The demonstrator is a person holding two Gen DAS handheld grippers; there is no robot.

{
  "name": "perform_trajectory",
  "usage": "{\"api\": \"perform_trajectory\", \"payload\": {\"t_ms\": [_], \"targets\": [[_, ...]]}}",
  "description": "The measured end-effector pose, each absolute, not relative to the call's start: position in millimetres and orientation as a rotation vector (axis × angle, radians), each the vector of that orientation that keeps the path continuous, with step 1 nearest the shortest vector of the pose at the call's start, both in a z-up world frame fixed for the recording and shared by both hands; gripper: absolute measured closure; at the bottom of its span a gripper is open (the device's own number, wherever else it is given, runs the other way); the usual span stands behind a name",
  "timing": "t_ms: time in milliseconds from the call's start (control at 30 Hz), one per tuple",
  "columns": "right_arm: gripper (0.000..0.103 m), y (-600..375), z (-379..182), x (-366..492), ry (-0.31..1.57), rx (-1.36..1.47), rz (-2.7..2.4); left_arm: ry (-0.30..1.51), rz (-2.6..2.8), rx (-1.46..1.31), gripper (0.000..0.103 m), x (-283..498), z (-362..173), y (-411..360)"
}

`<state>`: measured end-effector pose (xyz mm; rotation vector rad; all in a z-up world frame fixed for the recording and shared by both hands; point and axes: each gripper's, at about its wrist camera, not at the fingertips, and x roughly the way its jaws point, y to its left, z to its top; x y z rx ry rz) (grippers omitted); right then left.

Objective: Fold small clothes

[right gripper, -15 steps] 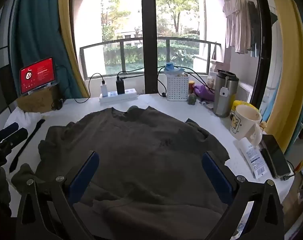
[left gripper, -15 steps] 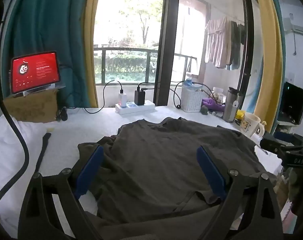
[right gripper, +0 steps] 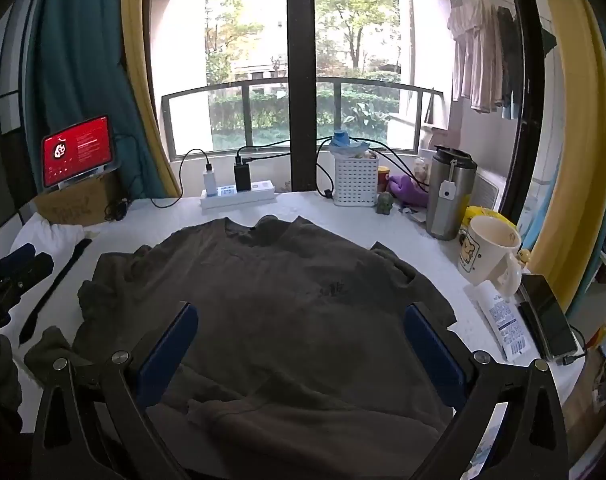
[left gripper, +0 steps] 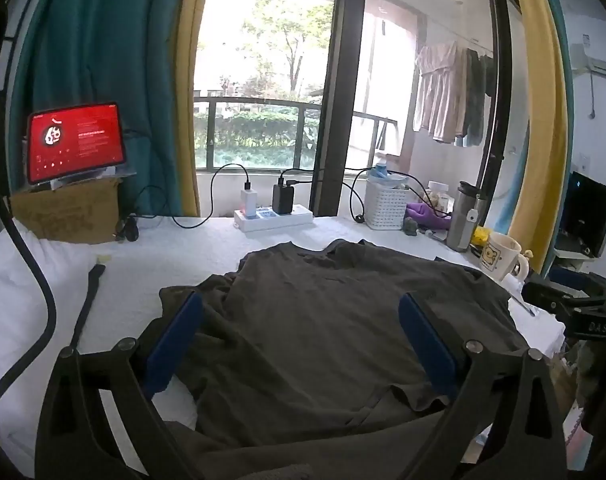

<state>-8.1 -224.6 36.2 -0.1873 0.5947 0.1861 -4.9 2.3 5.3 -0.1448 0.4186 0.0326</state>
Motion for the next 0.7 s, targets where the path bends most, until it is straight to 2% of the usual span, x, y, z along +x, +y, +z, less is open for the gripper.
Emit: {"api": "perform_trajectory", "payload": {"t_ms": [700], "targets": [[0.000,-217.7,37.9,-10.3,0.597,-0.202,0.188,0.407,0.027,-0.137,0.005,-8.2,4.1,1.0]]}}
